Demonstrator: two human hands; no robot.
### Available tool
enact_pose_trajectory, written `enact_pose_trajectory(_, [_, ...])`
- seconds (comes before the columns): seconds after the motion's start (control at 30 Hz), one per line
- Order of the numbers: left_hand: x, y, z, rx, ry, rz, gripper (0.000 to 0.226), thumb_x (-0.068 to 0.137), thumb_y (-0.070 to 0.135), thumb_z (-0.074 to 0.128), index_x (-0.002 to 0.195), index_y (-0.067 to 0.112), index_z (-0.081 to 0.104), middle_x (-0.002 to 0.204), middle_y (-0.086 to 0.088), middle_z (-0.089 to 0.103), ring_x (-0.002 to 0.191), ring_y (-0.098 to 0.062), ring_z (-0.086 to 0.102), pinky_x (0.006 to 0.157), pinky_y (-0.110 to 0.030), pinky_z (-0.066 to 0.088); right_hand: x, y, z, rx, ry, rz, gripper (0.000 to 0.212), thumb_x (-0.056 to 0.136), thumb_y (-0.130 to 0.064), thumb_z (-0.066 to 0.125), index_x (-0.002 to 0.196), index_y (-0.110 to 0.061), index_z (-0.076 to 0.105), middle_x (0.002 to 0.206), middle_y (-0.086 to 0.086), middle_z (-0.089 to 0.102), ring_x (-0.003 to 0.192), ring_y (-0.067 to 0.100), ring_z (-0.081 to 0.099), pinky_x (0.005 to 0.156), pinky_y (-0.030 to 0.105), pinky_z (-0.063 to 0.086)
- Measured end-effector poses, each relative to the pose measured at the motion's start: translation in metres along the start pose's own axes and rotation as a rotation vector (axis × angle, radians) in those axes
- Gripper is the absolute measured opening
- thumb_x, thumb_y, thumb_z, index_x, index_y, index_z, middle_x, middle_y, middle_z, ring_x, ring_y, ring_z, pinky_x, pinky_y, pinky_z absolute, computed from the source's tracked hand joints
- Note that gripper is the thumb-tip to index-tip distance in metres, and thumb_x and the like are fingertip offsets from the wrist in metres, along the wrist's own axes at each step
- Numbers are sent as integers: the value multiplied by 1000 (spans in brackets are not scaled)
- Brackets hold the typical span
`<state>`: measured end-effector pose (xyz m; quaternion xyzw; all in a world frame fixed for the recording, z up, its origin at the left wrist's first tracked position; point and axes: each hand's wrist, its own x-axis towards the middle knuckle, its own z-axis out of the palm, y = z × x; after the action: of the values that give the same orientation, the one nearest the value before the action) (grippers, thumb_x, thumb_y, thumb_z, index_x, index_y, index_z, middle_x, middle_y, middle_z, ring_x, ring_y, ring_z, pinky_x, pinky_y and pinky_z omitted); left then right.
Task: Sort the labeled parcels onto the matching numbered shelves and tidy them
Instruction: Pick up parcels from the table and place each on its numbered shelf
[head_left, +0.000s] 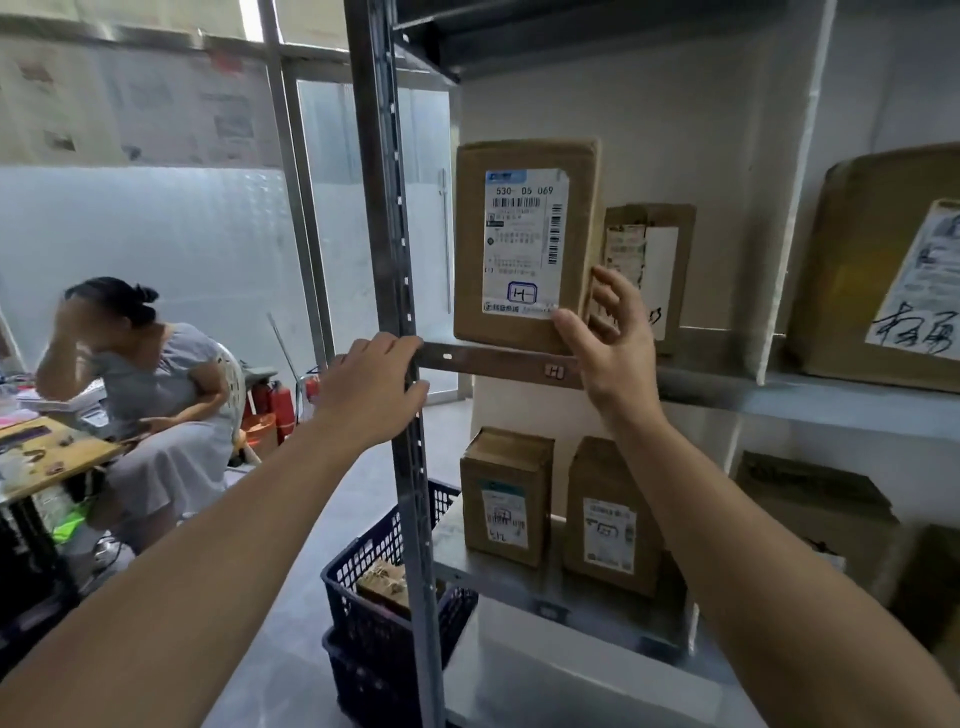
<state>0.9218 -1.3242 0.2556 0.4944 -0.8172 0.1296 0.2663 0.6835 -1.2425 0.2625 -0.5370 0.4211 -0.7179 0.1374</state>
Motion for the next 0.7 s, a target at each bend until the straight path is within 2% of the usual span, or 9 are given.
enact_pose_trajectory(0.2, [40,-32,11,-55,35,133,51,95,40,53,143,24,42,139,-2,51,124,-26,47,104,-44,38,41,23,43,-85,61,8,57,90,-30,74,138,-39,47,136,-4,54,122,16,59,93,40,59])
enact_pose_trajectory(0.33, [61,-55,18,-88,74,179,51,96,40,52,143,24,41,141,-1,50,127,-24,46,105,-42,37,65,36,66,-193,88,27,56,89,-35,73,137,-44,46,135,-5,56,120,15,59,95,45,58])
enact_pose_trajectory(0.5, [79,-74,31,-143,75,234,50,96,40,52,142,23,43,141,-1,50,128,-24,46,107,-41,36,88,45,74,-340,114,135,61,93,-32,69,147,-35,40,131,-10,54,112,10,56,95,37,53])
enact_pose_trajectory(0.6, [85,-80,40,-177,77,271,49,95,39,54,140,23,46,137,-2,52,125,-26,48,105,-42,38,98,49,76,-421,131,222,60,94,-31,68,147,-35,39,123,-14,54,113,12,54,100,43,49])
enact_pose_trajectory(0.7, [89,-86,48,-224,131,303,46,93,36,56,137,21,50,130,-3,55,120,-26,50,101,-42,40,103,54,77,-491,178,281,59,96,-26,66,146,-34,37,134,-5,59,122,21,58,103,47,49])
